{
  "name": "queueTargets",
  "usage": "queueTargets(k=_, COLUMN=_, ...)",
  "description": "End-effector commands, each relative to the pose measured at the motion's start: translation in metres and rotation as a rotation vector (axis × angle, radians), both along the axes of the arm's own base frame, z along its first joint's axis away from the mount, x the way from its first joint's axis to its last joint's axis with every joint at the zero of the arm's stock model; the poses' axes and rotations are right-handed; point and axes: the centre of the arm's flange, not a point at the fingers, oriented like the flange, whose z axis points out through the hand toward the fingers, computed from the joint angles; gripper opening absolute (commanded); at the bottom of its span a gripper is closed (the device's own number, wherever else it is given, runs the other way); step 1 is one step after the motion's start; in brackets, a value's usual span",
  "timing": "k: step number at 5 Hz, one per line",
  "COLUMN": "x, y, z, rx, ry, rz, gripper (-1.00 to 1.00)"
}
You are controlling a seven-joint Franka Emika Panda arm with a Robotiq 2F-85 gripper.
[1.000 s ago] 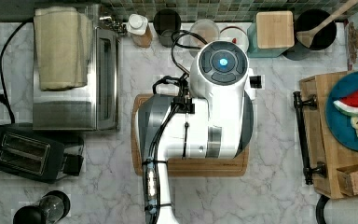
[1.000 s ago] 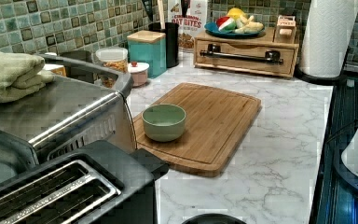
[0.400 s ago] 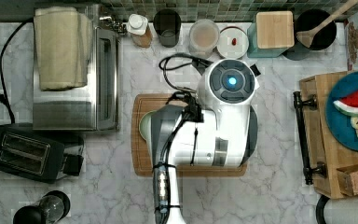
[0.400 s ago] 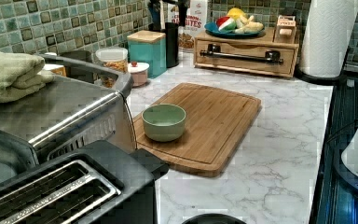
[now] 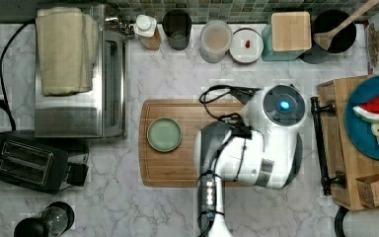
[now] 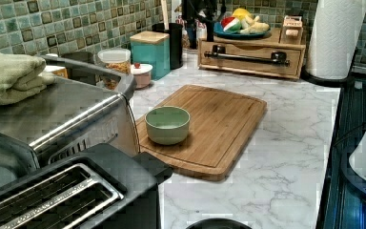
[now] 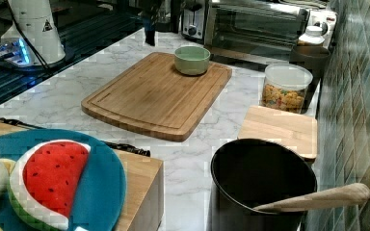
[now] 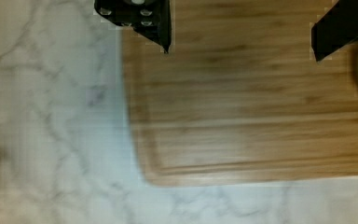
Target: Open the drawer.
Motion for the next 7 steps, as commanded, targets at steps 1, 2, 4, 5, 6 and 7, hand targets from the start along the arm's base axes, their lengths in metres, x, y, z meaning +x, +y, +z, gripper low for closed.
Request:
queueTargets(k=1, x=-0.040, y=-0.127, z=0.001, rx=-0.097, ry=-0.104, rz=0.112, gripper=1.00)
queueTargets(k=2, x=-0.036, y=-0.139, z=-0.018, rx=-0.125, ry=-0.123, rz=0.181, gripper=1.00)
queueTargets(k=4, x=-0.024, y=-0.147, z=-0.057, rx=-0.171, ry=-0.083, rz=0.245, gripper=1.00)
queueTargets(k=5, x=-0.020, y=-0.151, z=-0.064, rx=-0.240, ry=-0.023, rz=0.245, gripper=1.00)
queueTargets(k=6, x=-0.024, y=-0.163, z=-0.067, rx=-0.323, ry=0.013, rz=0.241, gripper=1.00)
queueTargets(k=7, x=-0.030, y=-0.181, z=-0.072, rx=-0.362, ry=-0.011, rz=0.243, gripper=1.00)
